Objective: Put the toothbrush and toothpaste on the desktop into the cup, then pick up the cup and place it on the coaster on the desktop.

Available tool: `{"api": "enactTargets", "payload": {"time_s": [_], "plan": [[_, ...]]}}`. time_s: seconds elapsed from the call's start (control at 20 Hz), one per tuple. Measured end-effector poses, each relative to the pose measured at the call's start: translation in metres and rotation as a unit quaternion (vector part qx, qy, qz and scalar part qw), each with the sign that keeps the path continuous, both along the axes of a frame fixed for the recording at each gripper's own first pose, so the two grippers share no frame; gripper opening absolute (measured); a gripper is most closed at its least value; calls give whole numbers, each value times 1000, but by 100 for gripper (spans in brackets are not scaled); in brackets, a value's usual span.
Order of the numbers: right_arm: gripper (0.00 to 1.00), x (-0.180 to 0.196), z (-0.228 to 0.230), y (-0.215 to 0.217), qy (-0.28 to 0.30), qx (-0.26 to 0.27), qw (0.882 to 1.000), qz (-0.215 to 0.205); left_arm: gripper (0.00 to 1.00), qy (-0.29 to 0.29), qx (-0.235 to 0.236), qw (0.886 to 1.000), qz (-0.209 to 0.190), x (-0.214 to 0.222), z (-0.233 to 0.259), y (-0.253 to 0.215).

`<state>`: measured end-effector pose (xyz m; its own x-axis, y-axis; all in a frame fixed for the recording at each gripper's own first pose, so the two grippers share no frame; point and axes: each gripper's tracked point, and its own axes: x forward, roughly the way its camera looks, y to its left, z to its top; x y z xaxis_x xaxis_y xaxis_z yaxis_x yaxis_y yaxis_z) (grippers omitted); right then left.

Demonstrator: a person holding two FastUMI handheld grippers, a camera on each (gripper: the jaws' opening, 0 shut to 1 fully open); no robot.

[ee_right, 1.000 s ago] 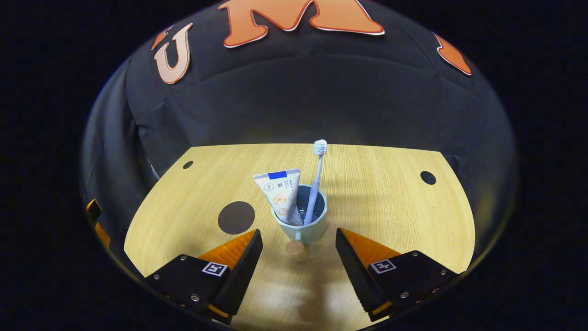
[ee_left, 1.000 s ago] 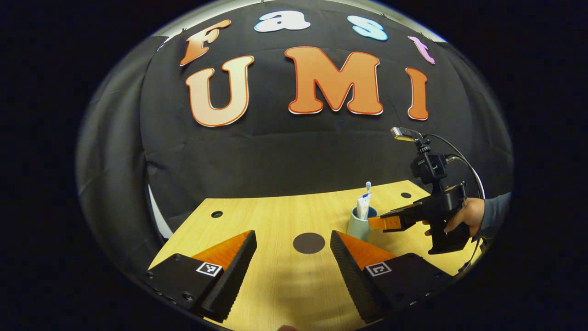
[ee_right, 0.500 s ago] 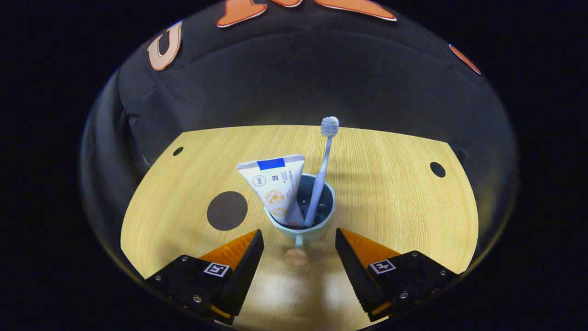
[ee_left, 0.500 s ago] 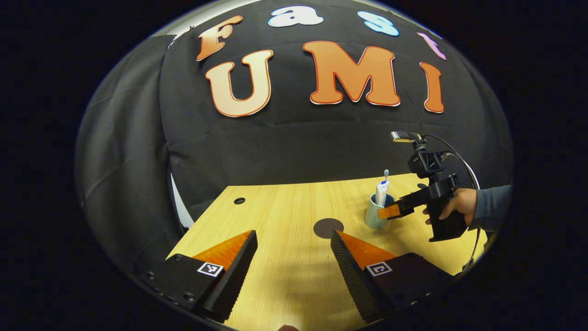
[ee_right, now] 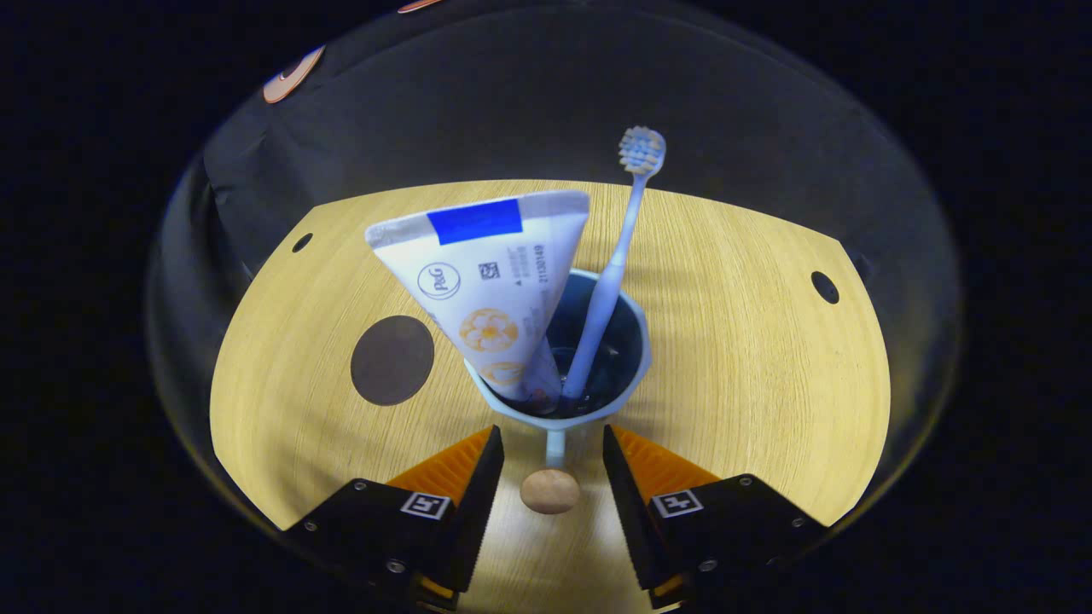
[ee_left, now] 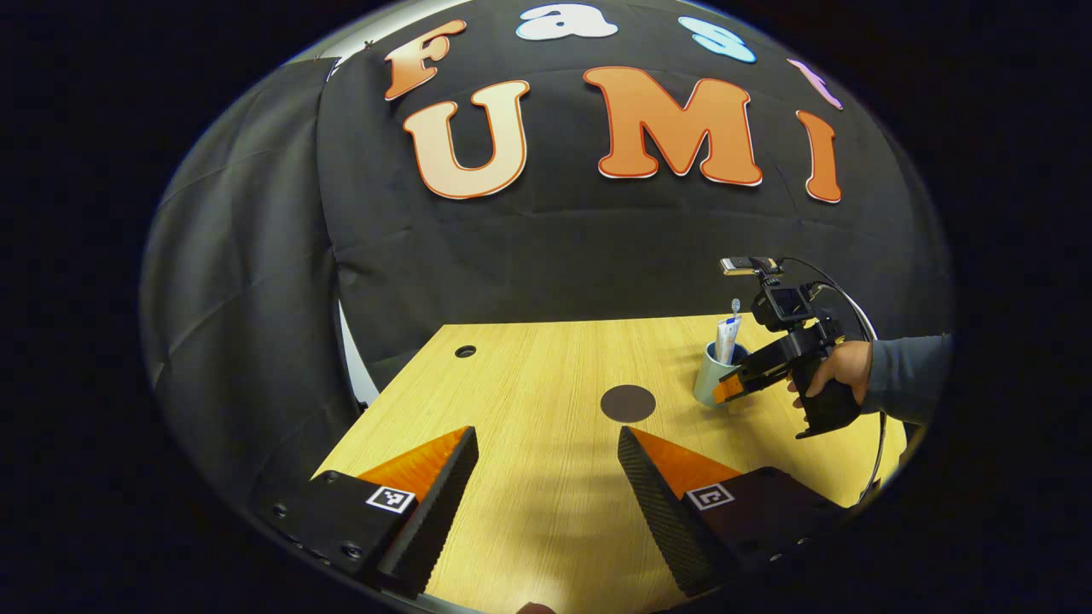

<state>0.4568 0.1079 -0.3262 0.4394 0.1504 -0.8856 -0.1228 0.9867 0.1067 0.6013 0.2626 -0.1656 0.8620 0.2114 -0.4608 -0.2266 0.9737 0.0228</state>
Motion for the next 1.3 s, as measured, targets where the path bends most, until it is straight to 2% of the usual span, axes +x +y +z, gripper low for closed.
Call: {"api": "enactTargets", "payload": {"time_s": [0.15,0.2,0.25,0.3,0.35,0.6,1.3], "plan": [[41,-3,-4,-4,19,-11,1000,-21,99,4,-3,1000,3,7,-9,4],[37,-1,-2,-3,18,-8,999,-28,99,4,-5,1000,3,8,-10,4],[28,2,-2,-2,16,-10,999,-29,99,5,-7,1000,5,6,-10,4],[31,-3,1,-2,16,-12,999,-32,99,7,-10,1000,6,7,-11,6],[25,0,3,-2,14,-14,999,-33,99,8,-12,1000,7,7,-12,8],[21,0,6,1,14,2,999,-32,99,1,-14,1000,6,6,-7,11],[20,10,5,3,-27,15,998,62,99,14,-28,1000,3,7,-19,34]]}}
